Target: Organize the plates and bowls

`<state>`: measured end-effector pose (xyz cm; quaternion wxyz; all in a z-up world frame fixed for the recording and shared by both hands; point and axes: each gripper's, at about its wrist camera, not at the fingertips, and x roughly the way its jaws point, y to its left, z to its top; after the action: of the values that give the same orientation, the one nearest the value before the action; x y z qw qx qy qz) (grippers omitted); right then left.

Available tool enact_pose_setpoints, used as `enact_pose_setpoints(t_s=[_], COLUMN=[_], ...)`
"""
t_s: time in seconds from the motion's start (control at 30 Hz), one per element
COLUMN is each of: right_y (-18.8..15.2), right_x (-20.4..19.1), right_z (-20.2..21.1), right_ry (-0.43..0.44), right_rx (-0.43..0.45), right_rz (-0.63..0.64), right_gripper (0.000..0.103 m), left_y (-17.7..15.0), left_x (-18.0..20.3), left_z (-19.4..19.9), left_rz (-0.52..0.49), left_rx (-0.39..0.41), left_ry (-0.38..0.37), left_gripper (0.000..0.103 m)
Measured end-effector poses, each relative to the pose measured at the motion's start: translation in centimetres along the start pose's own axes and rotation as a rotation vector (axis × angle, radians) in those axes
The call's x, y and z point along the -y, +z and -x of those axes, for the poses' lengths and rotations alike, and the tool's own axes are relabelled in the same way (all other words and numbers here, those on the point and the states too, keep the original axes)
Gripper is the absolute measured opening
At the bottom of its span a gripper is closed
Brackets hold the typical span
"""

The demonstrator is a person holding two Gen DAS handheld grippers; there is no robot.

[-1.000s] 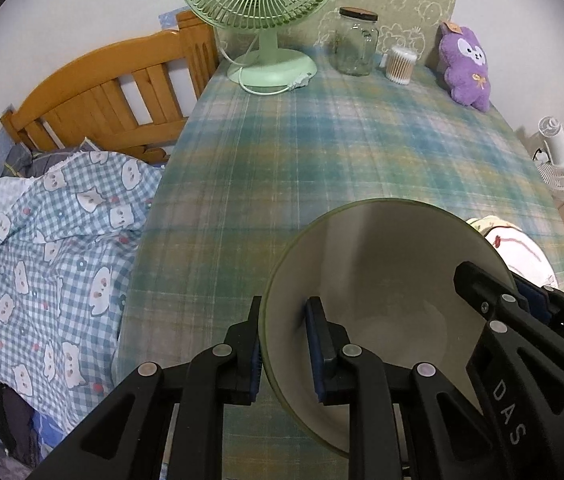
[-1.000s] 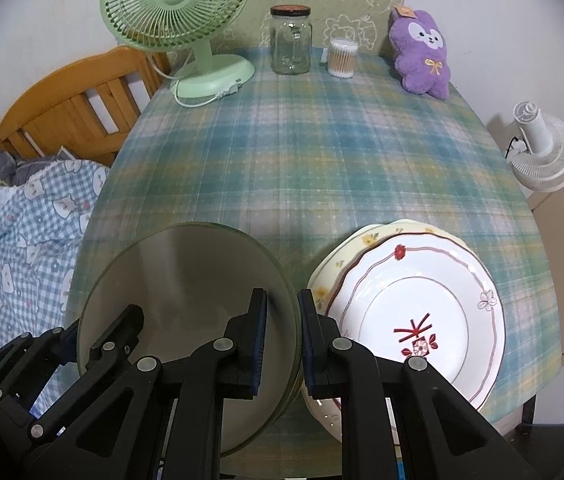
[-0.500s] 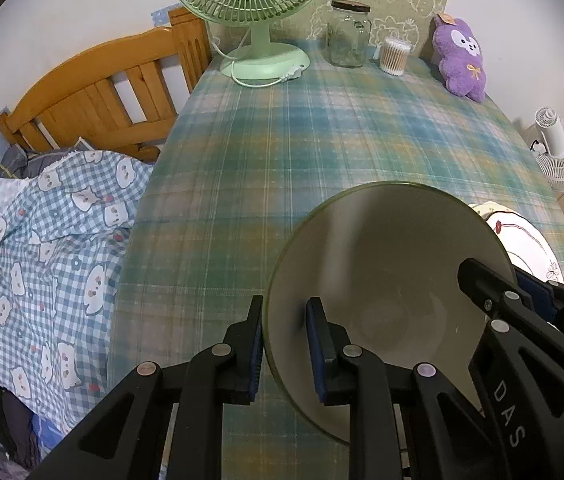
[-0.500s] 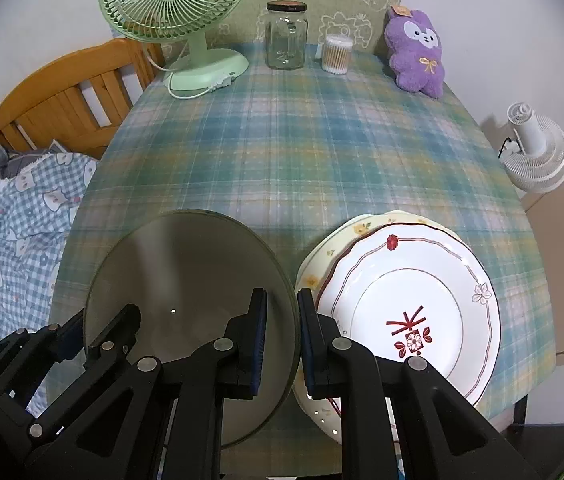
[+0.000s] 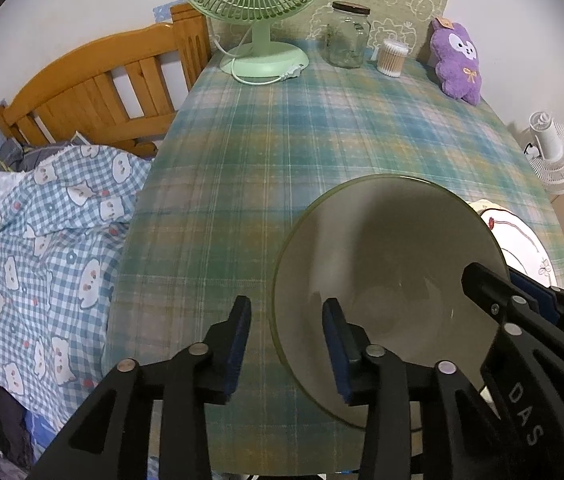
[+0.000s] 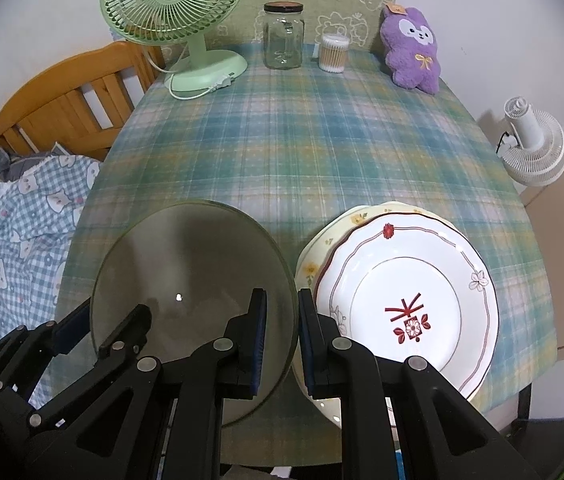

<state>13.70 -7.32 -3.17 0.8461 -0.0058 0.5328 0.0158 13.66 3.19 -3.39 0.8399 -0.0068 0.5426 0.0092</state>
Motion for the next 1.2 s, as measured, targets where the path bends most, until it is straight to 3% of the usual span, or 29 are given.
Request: enact_pose_setpoints(t_s=[0.03, 0.1, 0.17, 0.23, 0.5, 1.2], right_y=[0.0, 0.1, 0.2, 0.3, 0.5, 1.4], right_x=[0.0, 0.1, 0.2, 0.4, 0.7, 0.6], right_z=[0.1, 0.2, 0.3, 0.6, -0.3, -5.0], right_ry=[0.000, -0.001, -0.005, -0.010, 0.010, 0.083], right_rx=[-0.001, -0.003, 0.003, 0.026, 0.001, -0.079], right_rz=[0.003, 0.013, 0.016, 0.006, -0.005, -0.052], right_gripper=[0.020, 0.030, 0.055, 0.063, 0.063, 0.063], left_y=[0.0, -0.1, -0.1, -0.1, 0.1, 1.0], left_x=[-0.1, -0.2, -0.3, -0.4, -1.0, -0.5], left_z=[0.1, 0.5, 0.7, 0.9, 0.6, -2.6], left_rz=[0.003, 0.004, 0.000, -0.003, -0.011, -0.035], left_rx=[0.004, 0.016, 0.030, 0.041, 0.044, -0.008], left_ry=[-0.006, -0.015, -0.017, -0.021, -0.041, -0.068], left_gripper=[0.043, 0.060, 0.066, 0.071, 0.080, 0.080])
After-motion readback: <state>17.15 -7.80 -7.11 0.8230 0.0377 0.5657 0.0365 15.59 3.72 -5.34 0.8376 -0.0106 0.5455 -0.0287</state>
